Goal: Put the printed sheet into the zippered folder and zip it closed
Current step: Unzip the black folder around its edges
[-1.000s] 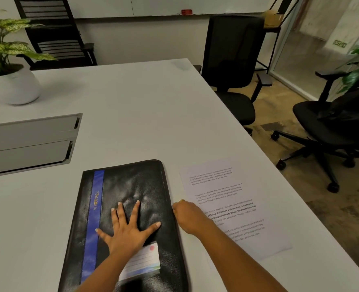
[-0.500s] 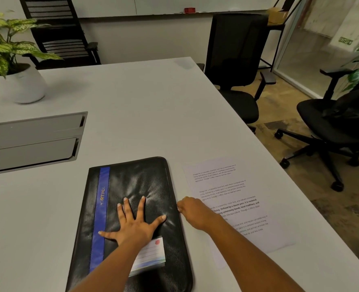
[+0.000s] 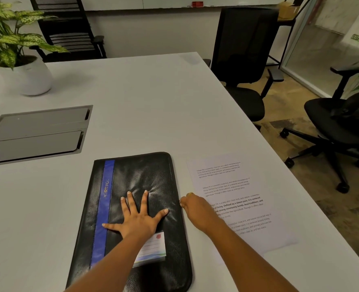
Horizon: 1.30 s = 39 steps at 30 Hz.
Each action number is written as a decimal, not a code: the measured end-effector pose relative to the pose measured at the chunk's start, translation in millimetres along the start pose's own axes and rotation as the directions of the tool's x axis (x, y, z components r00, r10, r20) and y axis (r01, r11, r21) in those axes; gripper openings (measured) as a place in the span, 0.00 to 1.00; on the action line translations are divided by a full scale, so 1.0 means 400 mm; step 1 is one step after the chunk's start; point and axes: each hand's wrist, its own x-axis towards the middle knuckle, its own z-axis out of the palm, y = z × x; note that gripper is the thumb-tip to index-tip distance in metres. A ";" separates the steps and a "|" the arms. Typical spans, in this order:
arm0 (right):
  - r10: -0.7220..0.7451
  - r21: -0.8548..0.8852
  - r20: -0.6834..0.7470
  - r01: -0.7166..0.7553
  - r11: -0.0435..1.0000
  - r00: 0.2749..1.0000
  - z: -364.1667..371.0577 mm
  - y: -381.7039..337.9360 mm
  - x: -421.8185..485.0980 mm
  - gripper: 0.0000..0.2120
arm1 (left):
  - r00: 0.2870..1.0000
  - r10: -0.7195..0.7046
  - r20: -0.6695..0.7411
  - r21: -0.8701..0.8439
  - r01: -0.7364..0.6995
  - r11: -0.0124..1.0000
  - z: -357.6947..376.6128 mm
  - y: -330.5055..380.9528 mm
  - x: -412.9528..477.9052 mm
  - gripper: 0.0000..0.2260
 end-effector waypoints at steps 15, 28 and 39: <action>0.291 0.425 -0.283 -0.152 0.892 0.914 0.034 -0.007 0.001 0.07 | 0.999 0.034 0.023 -0.063 -0.032 0.998 0.016 0.105 -0.022 0.56; 0.145 0.329 -0.225 -0.065 0.942 0.963 0.024 0.018 -0.003 0.07 | 0.999 0.032 0.006 -0.132 -0.031 0.991 0.014 0.123 -0.023 0.48; 0.320 0.357 -0.333 -0.195 0.914 0.887 0.033 0.000 0.018 0.08 | 0.998 0.042 0.046 -0.105 -0.037 0.994 -0.020 0.121 -0.024 0.46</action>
